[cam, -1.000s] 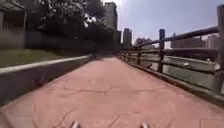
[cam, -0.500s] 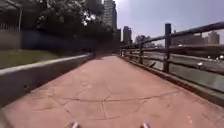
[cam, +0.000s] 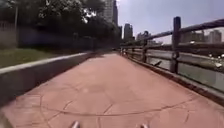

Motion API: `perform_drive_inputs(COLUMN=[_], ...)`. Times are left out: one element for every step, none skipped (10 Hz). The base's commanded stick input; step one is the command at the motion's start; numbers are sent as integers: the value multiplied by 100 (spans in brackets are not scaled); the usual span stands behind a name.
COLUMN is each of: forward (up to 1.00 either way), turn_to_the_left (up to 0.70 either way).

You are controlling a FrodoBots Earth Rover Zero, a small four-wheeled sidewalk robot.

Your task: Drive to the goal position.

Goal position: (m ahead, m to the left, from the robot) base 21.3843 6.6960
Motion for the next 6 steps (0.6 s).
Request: perform_drive_inputs(forward=[70,70,70,70,70,70], turn_to_the_left=[0,0,0,0,0,0])
